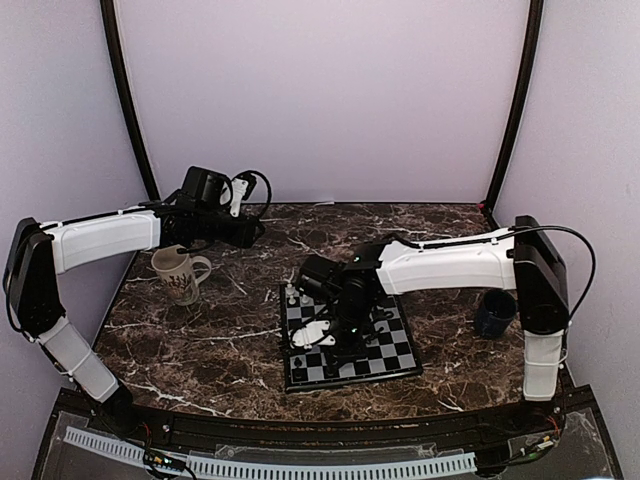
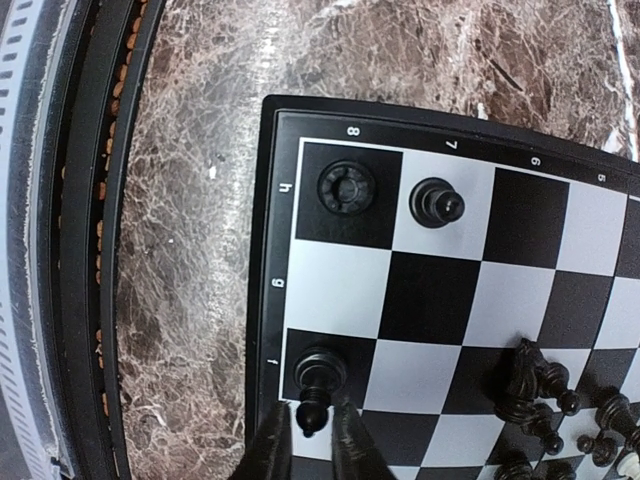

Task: Set up the chess pieces on the board
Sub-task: Place the bishop on f8, then pick up the queen from the chessboard.

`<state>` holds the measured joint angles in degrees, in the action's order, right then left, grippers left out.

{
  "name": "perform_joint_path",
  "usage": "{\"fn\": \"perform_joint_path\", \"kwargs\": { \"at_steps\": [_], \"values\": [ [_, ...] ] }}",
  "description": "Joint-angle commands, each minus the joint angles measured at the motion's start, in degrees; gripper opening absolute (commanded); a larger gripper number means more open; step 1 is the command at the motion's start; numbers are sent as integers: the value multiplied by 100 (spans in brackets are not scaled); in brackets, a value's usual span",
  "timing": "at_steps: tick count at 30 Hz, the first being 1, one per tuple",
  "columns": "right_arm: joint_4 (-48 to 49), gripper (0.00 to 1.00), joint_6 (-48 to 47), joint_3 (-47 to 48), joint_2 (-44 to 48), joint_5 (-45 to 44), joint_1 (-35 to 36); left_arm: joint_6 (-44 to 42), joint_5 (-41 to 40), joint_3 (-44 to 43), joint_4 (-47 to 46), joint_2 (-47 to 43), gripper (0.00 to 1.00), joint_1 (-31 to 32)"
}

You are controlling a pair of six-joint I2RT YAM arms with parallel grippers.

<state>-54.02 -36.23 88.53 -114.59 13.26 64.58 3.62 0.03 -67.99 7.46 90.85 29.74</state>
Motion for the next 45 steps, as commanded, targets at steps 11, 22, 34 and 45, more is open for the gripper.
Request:
{"fn": "perform_joint_path", "kwargs": {
  "at_steps": [11,22,34,45],
  "values": [
    [-521,44,-161,222,696,296,-422,-68,77,-70,123,11,53,-44],
    [269,30,810,325,557,-64,-1824,-90,123,-87,148,64,53,-39],
    [225,41,941,1323,-372,232,-1877,-93,196,-109,159,55,53,-42],
    [106,42,958,1485,-847,-139,-1488,-98,232,-136,196,58,53,-46]
  ]
}}
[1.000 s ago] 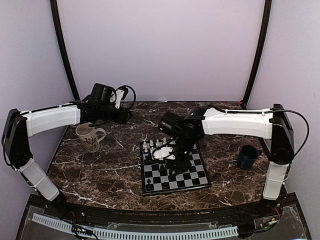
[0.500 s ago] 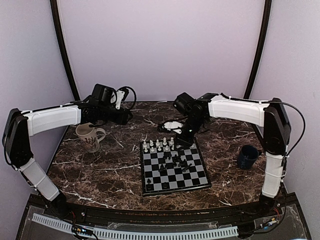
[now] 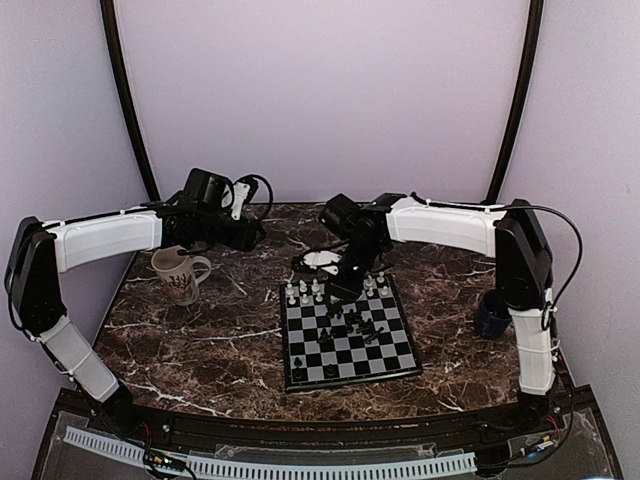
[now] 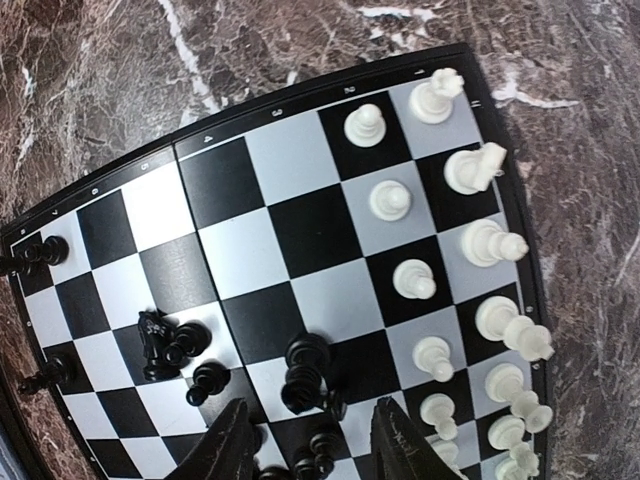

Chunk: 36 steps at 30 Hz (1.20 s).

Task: Set up the chess pieces on the board
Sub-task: Pick up the queen from the chessboard.

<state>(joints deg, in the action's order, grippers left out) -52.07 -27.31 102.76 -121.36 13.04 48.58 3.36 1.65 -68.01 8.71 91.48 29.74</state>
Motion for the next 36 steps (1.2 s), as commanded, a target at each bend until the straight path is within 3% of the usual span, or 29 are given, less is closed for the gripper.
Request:
{"fn": "perform_joint_path", "kwargs": {
  "at_steps": [1,5,13,16,26,36],
  "values": [
    [-84,42,86,52,-197,-136,120,-72,71,-134,76,-12,53,-47],
    [-80,38,140,83,-295,-232,160,-72,85,-132,80,-8,53,-41],
    [-118,10,166,233,-338,-236,195,-81,80,-134,89,0,53,-43],
    [-112,4,161,253,-233,-253,209,-81,95,-134,87,8,53,-46],
    [-95,1,51,-116,497,-182,225,-99,59,-137,87,29,53,-39],
    [-70,3,-641,-1635,1562,350,548,-148,-21,-142,103,60,53,-40]
  ]
}}
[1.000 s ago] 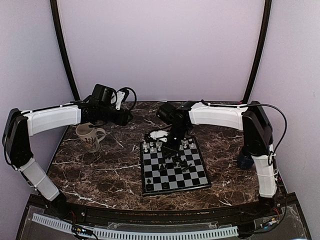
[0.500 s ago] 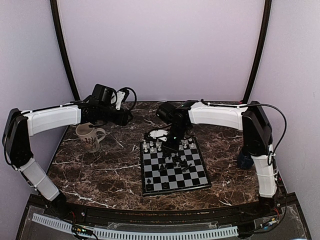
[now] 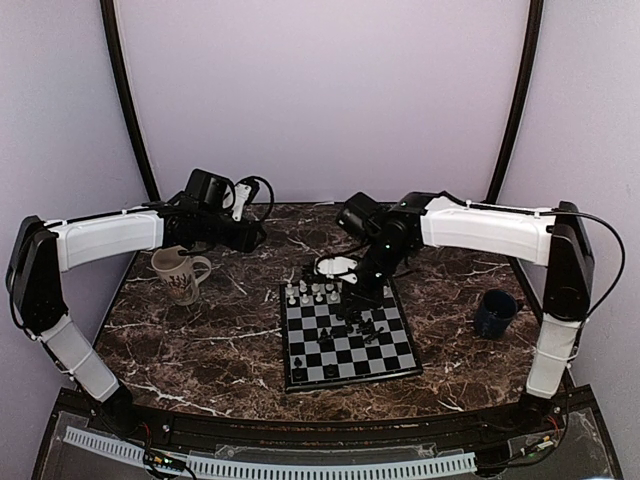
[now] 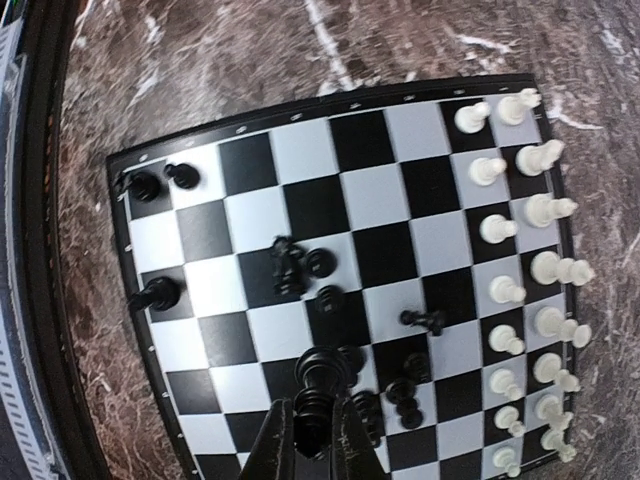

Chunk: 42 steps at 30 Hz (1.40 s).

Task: Set up the chess pieces on the board
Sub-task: Pick up the queen from the chessboard, then place the queen at e7, then pick up the queen from e7.

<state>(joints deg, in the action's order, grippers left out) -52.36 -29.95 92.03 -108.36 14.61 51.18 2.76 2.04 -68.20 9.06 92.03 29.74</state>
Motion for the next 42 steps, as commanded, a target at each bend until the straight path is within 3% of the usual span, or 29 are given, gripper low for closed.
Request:
{"fn": "perform_joint_path", "kwargs": {
  "at_steps": [1,10,22,27,32,42],
  "values": [
    [-21,3,-435,-703,316,149,374,-98,-66,-126,62,12,53,-45],
    [147,4,-537,-1137,253,-126,885,-101,-61,-123,63,-7,53,-39],
    [262,9,-497,-1241,106,-327,938,-110,-35,-114,62,-82,53,-41],
    [198,26,-444,-1200,226,-203,871,-109,-8,-114,69,-84,53,-43],
    [-105,37,-420,-891,403,483,563,-100,6,-109,65,-79,53,-42],
    [-44,38,-469,-887,338,585,451,-109,21,-120,70,-78,53,-38]
  ]
}}
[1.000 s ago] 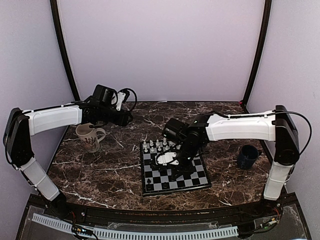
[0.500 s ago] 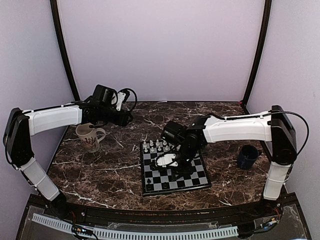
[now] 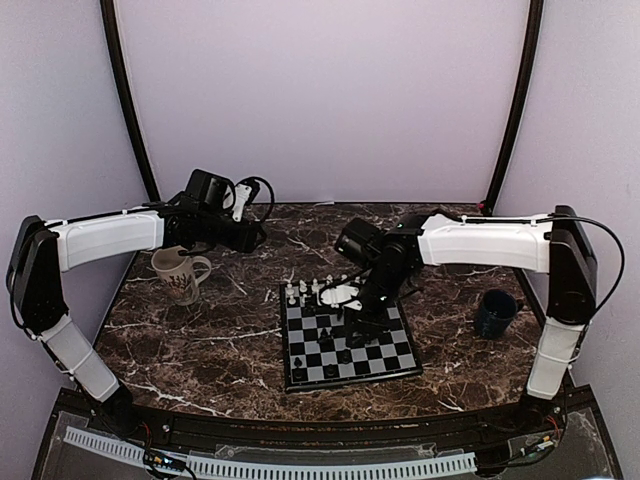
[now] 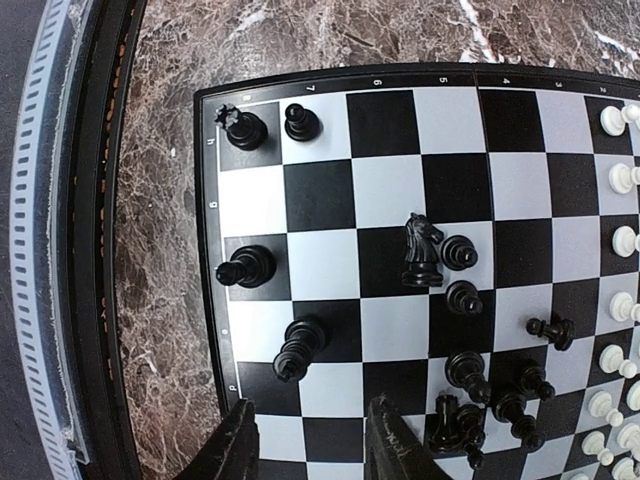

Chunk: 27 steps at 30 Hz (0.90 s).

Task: Set up the chess pieces on the board
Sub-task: Pick up the queen from e7.

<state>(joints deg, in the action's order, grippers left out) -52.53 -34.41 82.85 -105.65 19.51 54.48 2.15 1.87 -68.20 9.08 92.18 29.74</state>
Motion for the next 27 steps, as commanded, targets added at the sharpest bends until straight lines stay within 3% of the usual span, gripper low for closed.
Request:
{"fn": "perform_joint_path", "kwargs": {
  "at_steps": [1,16,27],
  "values": [
    [-21,38,-45,22,44,36,173,-48,41,-118,72,-89,53,-40],
    [147,36,-15,38,-436,-730,456,-68,65,-123,81,-72,53,-40],
    [130,11,-31,74,-492,-713,468,-62,88,-127,85,-46,53,-43]
  ]
}}
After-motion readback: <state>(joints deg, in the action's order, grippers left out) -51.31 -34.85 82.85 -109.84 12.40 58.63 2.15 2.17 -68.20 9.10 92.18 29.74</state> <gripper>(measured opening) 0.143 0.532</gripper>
